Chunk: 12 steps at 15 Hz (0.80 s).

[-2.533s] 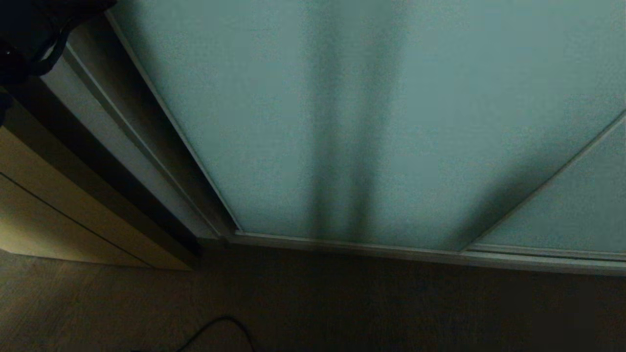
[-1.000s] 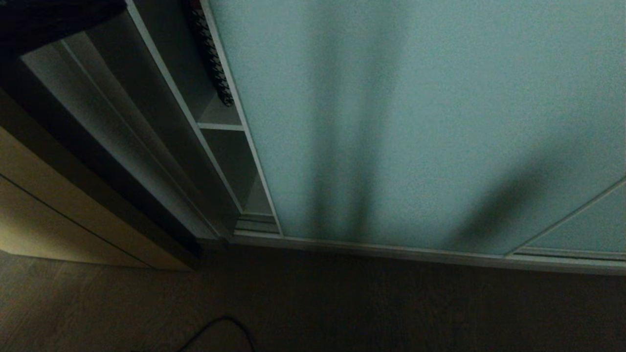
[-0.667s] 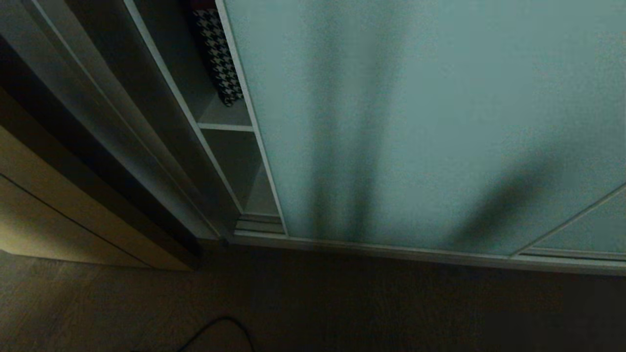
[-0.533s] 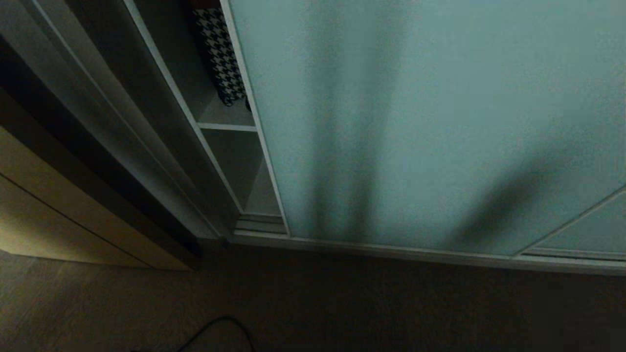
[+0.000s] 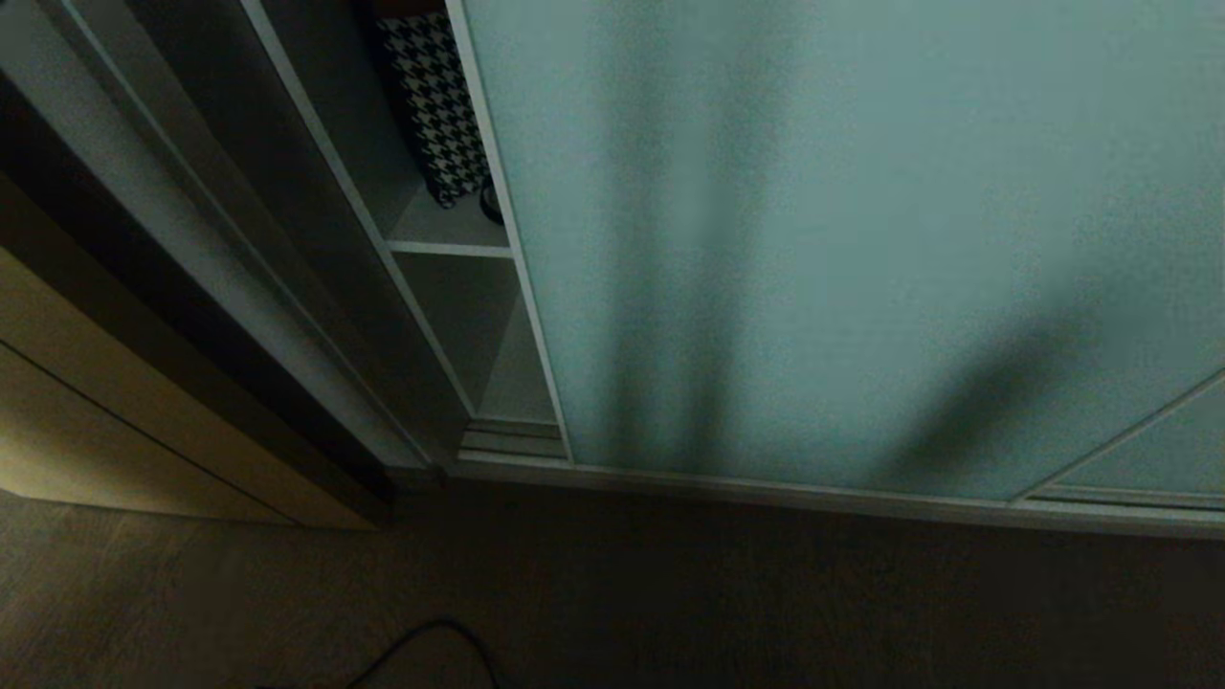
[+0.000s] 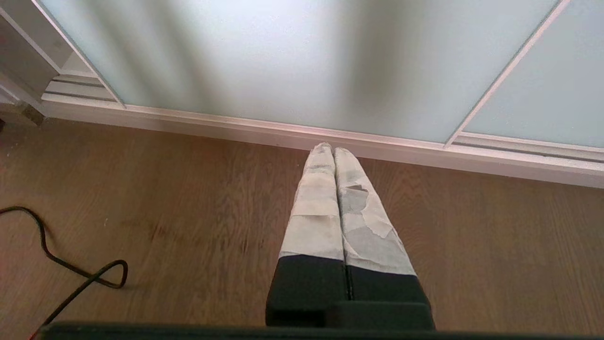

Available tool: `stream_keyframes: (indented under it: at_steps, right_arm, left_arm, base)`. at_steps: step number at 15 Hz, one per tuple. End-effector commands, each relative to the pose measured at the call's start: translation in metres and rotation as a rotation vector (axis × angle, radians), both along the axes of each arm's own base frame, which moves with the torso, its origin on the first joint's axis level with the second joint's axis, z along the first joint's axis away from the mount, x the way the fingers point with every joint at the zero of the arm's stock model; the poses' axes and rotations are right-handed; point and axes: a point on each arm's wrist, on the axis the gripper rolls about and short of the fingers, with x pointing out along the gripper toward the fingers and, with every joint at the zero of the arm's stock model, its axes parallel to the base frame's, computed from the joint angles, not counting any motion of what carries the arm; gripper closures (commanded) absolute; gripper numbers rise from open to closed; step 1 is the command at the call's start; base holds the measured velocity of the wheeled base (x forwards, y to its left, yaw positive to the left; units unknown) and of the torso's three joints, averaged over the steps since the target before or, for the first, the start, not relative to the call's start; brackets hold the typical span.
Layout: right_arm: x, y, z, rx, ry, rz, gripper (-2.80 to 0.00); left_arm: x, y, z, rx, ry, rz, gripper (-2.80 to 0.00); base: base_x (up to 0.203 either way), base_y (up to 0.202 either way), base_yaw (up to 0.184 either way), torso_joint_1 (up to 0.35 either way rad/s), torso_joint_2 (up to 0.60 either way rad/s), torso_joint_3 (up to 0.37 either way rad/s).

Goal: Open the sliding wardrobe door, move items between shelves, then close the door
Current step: Open the door

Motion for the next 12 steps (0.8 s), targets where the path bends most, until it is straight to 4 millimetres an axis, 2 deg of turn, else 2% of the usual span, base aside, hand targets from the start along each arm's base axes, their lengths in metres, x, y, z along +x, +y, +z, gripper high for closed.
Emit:
stream_keyframes:
  at_steps: [1,3,6,12]
  right_arm:
    - [0.000,0.000,0.000,0.000,-0.001,0.000,0.00]
    - [0.000,0.000,0.000,0.000,-0.001,0.000,0.00]
    - [0.000,0.000,0.000,0.000,-0.001,0.000,0.00]
    - [0.000,0.000,0.000,0.000,-0.001,0.000,0.00]
  left_arm:
    - [0.045,-0.021,-0.015,0.024,0.048,0.005,0.00]
    - [0.064,-0.030,-0.018,0.029,0.051,0.002,0.00]
    - [0.078,-0.037,-0.021,0.035,0.055,-0.004,0.00]
    - [0.083,-0.052,-0.025,0.068,0.039,-0.084,0.00]
  base:
    - [0.000,0.000,0.000,0.000,0.00,0.000]
    - [0.000,0.000,0.000,0.000,0.00,0.000]
    - [0.000,0.000,0.000,0.000,0.00,0.000]
    - [0.000,0.000,0.000,0.000,0.00,0.000]
